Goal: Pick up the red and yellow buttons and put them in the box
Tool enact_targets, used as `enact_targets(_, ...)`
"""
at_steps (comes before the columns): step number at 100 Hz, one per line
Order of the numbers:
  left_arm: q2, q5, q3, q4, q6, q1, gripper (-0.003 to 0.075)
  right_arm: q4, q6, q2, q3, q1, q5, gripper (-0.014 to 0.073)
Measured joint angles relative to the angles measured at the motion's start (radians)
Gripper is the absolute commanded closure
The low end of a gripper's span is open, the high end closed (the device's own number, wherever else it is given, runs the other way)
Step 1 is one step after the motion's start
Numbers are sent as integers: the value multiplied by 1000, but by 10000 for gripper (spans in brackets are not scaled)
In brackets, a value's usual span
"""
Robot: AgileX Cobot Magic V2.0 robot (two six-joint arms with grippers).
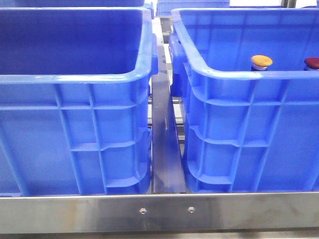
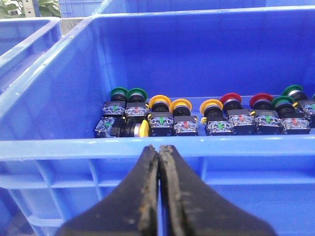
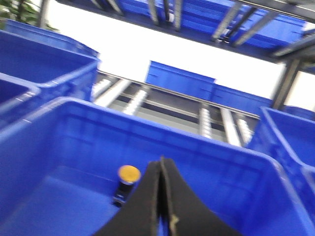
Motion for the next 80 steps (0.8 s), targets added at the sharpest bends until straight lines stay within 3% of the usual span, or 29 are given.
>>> enact_targets(9,0,0,0,0,0,0,739,-203,241,0,43,42,-111,661)
enact_targets(26,0,0,0,0,0,0,739,-687,936,0,126,76,-316,661)
enact_targets(33,0,0,0,0,0,0,739,-845,1105,0,143,76,-336,661)
enact_targets(43,0,0,0,0,0,0,739,-970,1197,-5,159,62,-300,661)
enact_targets(63,0,0,0,0,0,0,739,-1053,1260,-48,222,21,-248,661)
enact_targets(80,0,0,0,0,0,0,739,-1177,1412,-118,313,-8,-235,661)
